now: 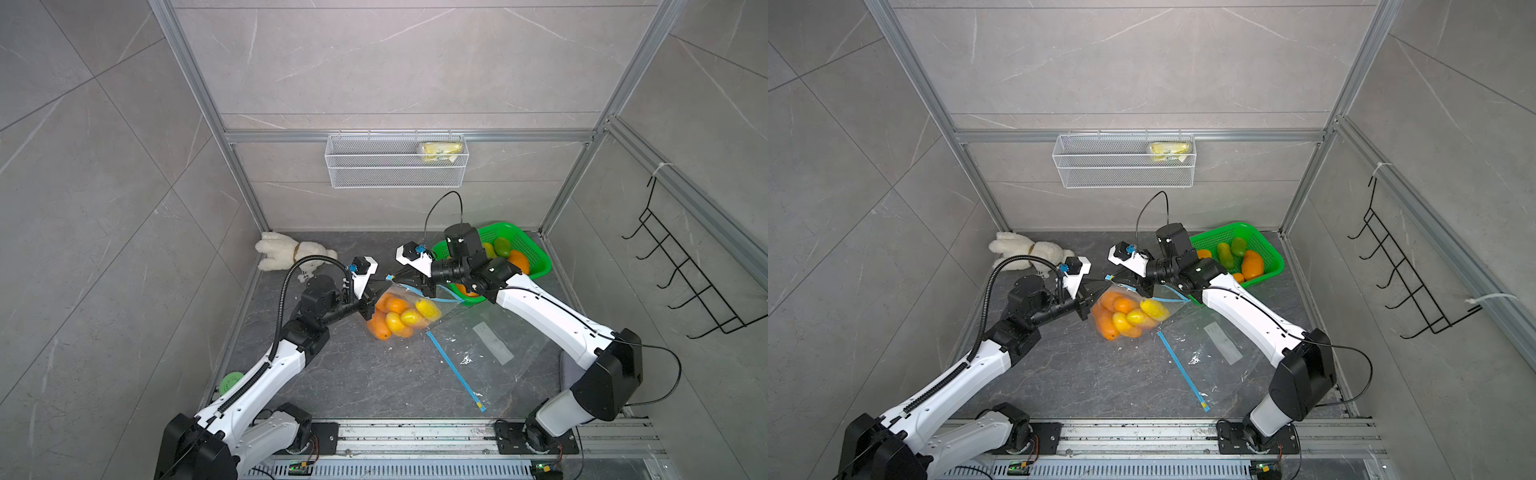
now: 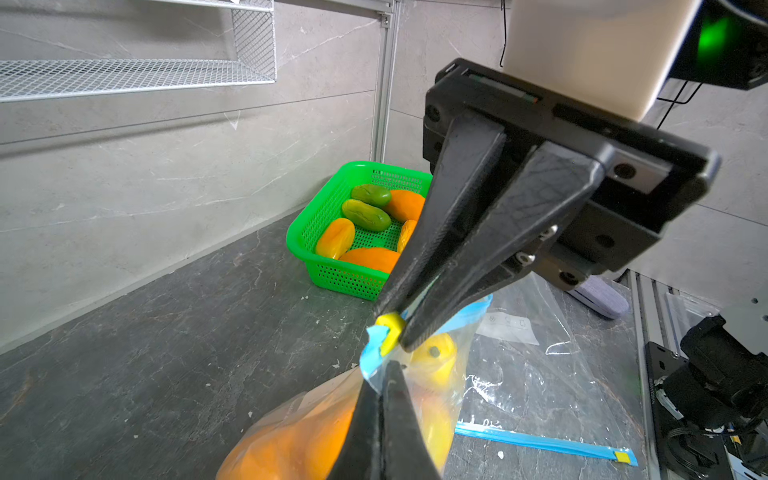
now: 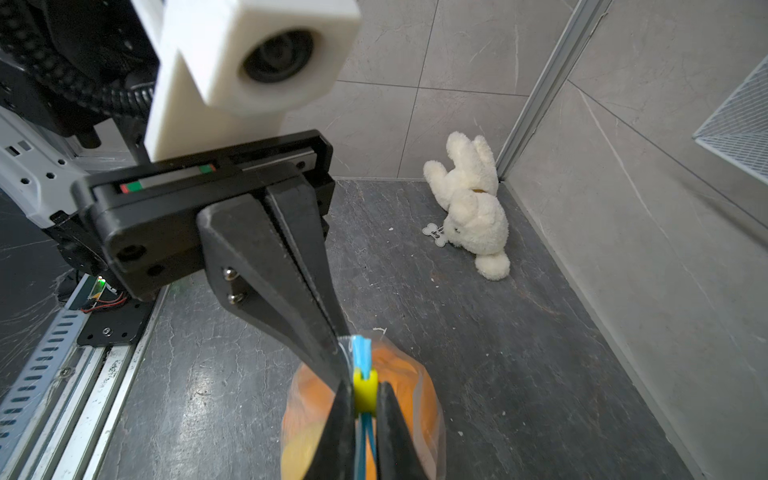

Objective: Place the mango in a zip-top bag and seal the zipper
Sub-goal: Zip the zipper on the zipper food storage bag.

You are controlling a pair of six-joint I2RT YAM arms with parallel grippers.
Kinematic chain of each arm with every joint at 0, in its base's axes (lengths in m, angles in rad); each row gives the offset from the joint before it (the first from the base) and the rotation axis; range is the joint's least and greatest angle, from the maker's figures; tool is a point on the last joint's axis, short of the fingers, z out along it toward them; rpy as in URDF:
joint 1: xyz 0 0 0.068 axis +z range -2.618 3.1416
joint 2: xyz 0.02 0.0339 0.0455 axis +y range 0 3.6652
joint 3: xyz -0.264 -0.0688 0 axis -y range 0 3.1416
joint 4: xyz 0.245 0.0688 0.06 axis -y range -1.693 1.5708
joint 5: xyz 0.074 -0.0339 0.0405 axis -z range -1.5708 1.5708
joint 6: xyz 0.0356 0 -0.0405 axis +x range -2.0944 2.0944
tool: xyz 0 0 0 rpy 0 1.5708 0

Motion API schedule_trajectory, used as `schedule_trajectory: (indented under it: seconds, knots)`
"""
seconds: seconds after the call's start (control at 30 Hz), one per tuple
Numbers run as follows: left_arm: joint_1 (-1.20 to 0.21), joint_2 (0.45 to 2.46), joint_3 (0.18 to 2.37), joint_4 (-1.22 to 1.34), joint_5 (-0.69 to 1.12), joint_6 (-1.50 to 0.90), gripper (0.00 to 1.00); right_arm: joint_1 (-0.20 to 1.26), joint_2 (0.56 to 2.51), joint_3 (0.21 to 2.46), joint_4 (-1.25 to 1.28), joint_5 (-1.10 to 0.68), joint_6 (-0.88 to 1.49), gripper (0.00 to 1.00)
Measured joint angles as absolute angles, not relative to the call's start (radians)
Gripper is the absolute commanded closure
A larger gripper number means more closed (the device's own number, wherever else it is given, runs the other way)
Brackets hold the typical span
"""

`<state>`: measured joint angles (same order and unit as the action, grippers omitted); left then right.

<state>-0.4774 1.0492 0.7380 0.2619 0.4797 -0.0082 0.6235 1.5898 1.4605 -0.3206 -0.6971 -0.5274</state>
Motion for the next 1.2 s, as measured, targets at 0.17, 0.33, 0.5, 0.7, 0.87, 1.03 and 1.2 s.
schedule_trajectory:
  seconds: [0.17, 0.33, 0.5, 0.7, 0.87, 1.03, 1.2]
  knots:
    - [-0.470, 1.049, 0.737, 0.261, 0.470, -0.012, 1.00, 0.624, 1.589, 1.448, -0.306, -0.684, -0.526, 0.97]
    - [-0.458, 1.048, 0.736, 0.261, 0.458, -0.024, 1.00, 0.624, 1.580, 1.428, -0.296, -0.667, -0.518, 0.98]
    - [-0.452, 1.048, 0.736, 0.262, 0.435, -0.039, 1.00, 0.624, 1.561, 1.409, -0.299, -0.642, -0.513, 0.99]
    - [-0.447, 1.046, 0.736, 0.262, 0.388, -0.057, 1.00, 0.619, 1.529, 1.370, -0.318, -0.579, -0.508, 1.00]
    - [-0.442, 1.042, 0.736, 0.262, 0.335, -0.073, 1.00, 0.603, 1.482, 1.317, -0.336, -0.523, -0.495, 1.00]
    - [-0.437, 1.030, 0.737, 0.257, 0.260, -0.088, 1.00, 0.566, 1.451, 1.281, -0.348, -0.485, -0.485, 1.00]
    - [-0.428, 1.026, 0.756, 0.221, 0.180, -0.102, 1.00, 0.500, 1.426, 1.235, -0.348, -0.463, -0.459, 1.00]
